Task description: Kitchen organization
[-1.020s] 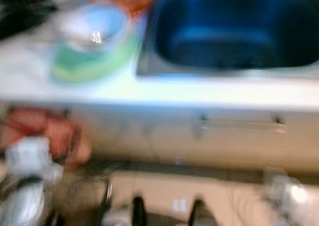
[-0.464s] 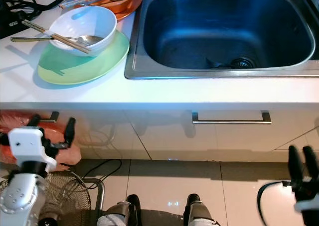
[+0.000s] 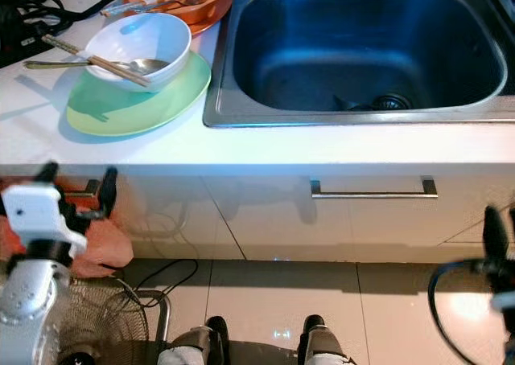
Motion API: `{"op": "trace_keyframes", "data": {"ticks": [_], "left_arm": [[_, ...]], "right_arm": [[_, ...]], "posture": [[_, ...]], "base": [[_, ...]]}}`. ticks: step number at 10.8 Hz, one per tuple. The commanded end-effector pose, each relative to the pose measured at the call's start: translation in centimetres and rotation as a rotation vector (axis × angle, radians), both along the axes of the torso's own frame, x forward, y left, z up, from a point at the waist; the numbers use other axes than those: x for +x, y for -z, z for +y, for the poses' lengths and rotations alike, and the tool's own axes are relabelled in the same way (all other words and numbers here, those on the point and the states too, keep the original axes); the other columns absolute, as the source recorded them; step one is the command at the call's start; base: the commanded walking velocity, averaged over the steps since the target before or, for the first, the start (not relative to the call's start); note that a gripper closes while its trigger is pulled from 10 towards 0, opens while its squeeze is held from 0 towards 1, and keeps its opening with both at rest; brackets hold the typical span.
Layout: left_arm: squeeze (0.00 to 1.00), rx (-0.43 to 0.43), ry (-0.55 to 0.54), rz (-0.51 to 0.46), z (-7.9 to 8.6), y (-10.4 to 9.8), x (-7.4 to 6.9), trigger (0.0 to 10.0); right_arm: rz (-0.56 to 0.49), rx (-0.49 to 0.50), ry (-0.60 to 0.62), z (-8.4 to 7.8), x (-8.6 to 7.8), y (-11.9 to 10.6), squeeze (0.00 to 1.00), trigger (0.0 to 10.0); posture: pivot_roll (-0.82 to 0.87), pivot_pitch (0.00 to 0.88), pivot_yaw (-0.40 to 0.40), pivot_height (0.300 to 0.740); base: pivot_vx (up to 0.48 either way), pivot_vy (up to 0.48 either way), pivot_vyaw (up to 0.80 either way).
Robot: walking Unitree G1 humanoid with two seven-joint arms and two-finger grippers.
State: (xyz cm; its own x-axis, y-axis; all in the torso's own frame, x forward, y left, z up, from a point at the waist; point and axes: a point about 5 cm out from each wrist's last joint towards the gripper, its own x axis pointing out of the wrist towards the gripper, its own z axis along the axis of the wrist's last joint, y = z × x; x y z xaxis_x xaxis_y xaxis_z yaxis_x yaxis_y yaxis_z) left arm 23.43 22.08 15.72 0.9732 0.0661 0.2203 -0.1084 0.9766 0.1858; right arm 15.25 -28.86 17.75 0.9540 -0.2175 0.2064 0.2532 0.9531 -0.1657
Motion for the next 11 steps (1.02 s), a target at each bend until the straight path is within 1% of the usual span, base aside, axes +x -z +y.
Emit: {"op": "trace_keyframes", "data": {"ticks": [1,2,4,5,6,7,8,9,10,11], "left_arm": [[0.00,0.018,-0.023,-0.006,0.4,-0.4,-0.2,10.0],[0.00,0.019,-0.020,-0.017,0.3,-0.7,0.0,10.0],[0.00,0.022,-0.019,-0.048,0.2,-1.5,0.6,10.0],[0.00,0.015,-0.013,-0.058,-0.2,-1.7,1.1,10.0],[0.00,0.008,-0.006,-0.077,-0.6,-2.0,1.6,10.0],[0.00,0.003,-0.006,-0.088,-0.7,-2.3,1.8,10.0],[0.00,0.007,0.003,-0.104,-1.1,-2.6,2.1,10.0],[0.00,0.048,0.026,-0.109,-1.6,-2.8,2.4,10.0],[0.00,0.057,0.030,-0.114,-1.7,-2.9,3.0,10.0],[0.00,0.055,0.043,-0.127,-2.0,-3.2,3.6,10.0]], "right_arm": [[-0.027,-0.023,0.029,-0.2,-0.1,-0.9,0.00,10.0],[-0.039,-0.028,0.034,-0.2,0.2,-1.2,0.00,10.0],[-0.096,-0.040,0.028,0.1,1.4,-2.5,0.00,10.0],[-0.122,-0.028,0.017,0.4,2.4,-2.9,0.00,10.0],[-0.144,-0.014,-0.022,1.0,3.7,-3.1,0.00,10.0],[-0.153,-0.009,-0.045,1.4,4.3,-3.3,0.00,10.0],[-0.182,0.019,-0.076,2.1,5.8,-3.4,0.00,10.0],[-0.196,0.045,-0.111,3.0,7.1,-3.4,0.00,10.0],[-0.208,0.088,-0.153,4.0,8.4,-3.2,0.00,10.0],[-0.203,0.103,-0.167,4.6,9.5,-2.8,0.00,10.0]], "posture": [[-0.02,0.217,0.105,0.740],[-0.02,0.216,0.106,0.740],[-0.01,0.211,0.108,0.740],[0.00,0.205,0.105,0.740],[0.01,0.202,0.101,0.740],[0.02,0.198,0.097,0.740],[0.03,0.194,0.094,0.740],[0.05,0.189,0.093,0.740],[0.06,0.182,0.092,0.740],[0.06,0.177,0.091,0.740]], "base": [[0.000,0.000,0.00],[0.000,0.000,0.00],[0.000,0.000,0.00],[0.000,0.000,0.00],[0.000,0.000,0.00],[0.000,0.000,0.00],[0.000,0.000,0.00],[0.000,0.000,0.00],[0.000,0.000,0.00],[0.000,0.000,0.00]]}}
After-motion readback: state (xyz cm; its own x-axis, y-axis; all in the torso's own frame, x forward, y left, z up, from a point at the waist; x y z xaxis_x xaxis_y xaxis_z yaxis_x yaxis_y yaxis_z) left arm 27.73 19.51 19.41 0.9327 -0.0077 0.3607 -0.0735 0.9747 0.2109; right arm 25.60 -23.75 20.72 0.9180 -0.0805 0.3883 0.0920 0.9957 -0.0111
